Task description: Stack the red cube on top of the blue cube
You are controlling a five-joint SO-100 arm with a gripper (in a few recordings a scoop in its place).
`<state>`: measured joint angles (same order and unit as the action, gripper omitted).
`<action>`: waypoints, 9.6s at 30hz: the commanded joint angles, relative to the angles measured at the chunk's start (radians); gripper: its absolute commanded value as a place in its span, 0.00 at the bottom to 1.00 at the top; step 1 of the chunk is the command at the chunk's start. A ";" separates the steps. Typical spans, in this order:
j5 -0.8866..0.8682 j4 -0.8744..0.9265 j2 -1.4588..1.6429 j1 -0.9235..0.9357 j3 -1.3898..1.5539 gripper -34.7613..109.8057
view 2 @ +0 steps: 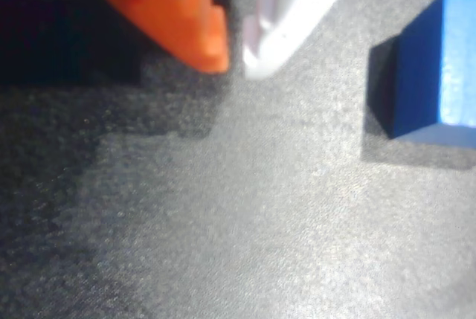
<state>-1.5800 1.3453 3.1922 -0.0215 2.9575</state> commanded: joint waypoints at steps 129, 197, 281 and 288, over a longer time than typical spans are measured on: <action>-0.362 -0.305 -1.470 -0.439 -1.220 0.24; -0.488 -0.646 -1.436 -0.719 -0.873 0.37; -0.302 -0.264 -0.963 -0.380 -0.675 0.24; -0.268 -0.285 -1.012 -0.347 -0.724 0.24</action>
<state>-1.8546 1.0769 2.1890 -0.3835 2.2856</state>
